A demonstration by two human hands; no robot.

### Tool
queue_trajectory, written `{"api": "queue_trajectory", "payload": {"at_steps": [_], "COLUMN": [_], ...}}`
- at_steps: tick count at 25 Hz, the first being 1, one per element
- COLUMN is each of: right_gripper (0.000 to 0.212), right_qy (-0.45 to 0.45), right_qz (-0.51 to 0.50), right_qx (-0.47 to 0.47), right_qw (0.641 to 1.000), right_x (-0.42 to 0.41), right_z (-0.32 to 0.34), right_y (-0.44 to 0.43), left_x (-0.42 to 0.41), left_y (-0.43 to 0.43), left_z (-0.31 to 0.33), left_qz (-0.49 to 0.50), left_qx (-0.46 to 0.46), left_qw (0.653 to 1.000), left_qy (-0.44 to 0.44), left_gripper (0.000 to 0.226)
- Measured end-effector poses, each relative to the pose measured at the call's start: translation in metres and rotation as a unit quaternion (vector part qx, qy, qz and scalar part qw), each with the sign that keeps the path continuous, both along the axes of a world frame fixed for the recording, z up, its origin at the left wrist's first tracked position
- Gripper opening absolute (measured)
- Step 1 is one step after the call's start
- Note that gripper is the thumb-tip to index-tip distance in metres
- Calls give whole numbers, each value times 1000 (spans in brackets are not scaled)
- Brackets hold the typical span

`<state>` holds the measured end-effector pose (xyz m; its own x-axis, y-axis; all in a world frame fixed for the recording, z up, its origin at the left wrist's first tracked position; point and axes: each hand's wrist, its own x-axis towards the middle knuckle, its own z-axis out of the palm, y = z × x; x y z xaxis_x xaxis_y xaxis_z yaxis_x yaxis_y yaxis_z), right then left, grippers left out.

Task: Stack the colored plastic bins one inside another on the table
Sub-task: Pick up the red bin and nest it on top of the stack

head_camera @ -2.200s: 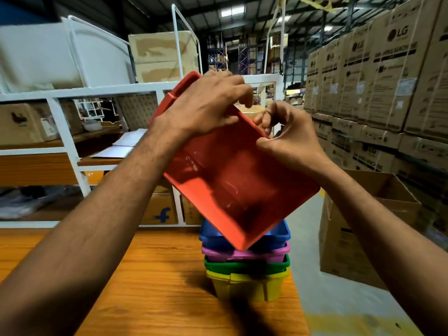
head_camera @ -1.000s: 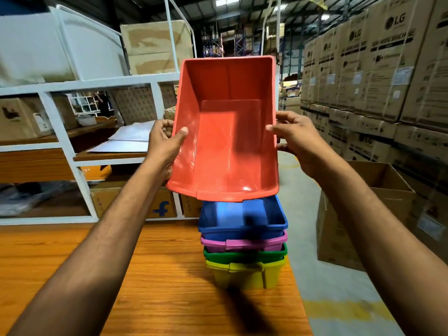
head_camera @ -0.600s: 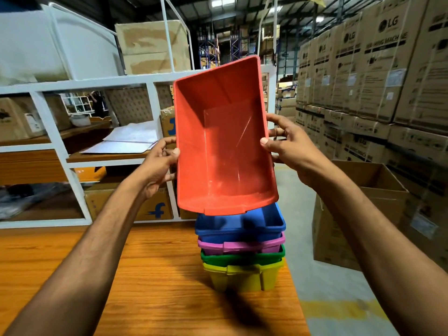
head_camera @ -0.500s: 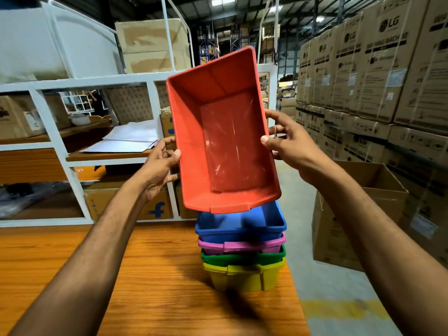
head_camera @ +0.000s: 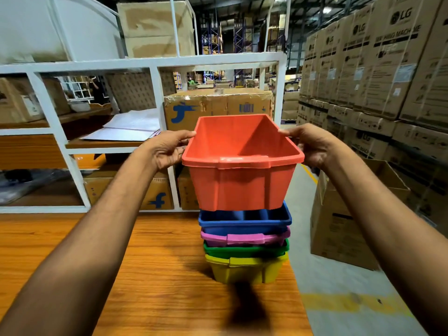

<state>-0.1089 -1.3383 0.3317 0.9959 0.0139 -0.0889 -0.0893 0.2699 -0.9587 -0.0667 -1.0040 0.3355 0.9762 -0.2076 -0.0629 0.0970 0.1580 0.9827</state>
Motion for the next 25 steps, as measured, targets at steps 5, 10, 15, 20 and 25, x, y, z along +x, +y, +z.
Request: {"api": "queue_trajectory", "payload": {"at_steps": [5, 10, 15, 20, 25], "right_gripper": [14, 7, 13, 6, 24], "right_qy": [48, 77, 99, 119, 95], "right_qz": [-12, -16, -43, -63, -98], "right_qx": [12, 3, -31, -112, -147], "right_qw": [999, 997, 994, 985, 980], "right_x": [13, 23, 27, 26, 26], "right_z": [-26, -48, -72, -95, -104], "right_y": [-4, -7, -9, -9, -5], "left_x": [11, 21, 26, 29, 32], "left_y": [-7, -12, -19, -26, -24], "left_z": [-27, -52, -72, -101, -115], "left_qz": [-4, 2, 19, 44, 75], "left_qx": [-21, 2, 27, 79, 84], "left_qw": [998, 997, 995, 990, 989], "left_qy": [64, 83, 93, 104, 95], "left_gripper": [8, 30, 24, 22, 9]}}
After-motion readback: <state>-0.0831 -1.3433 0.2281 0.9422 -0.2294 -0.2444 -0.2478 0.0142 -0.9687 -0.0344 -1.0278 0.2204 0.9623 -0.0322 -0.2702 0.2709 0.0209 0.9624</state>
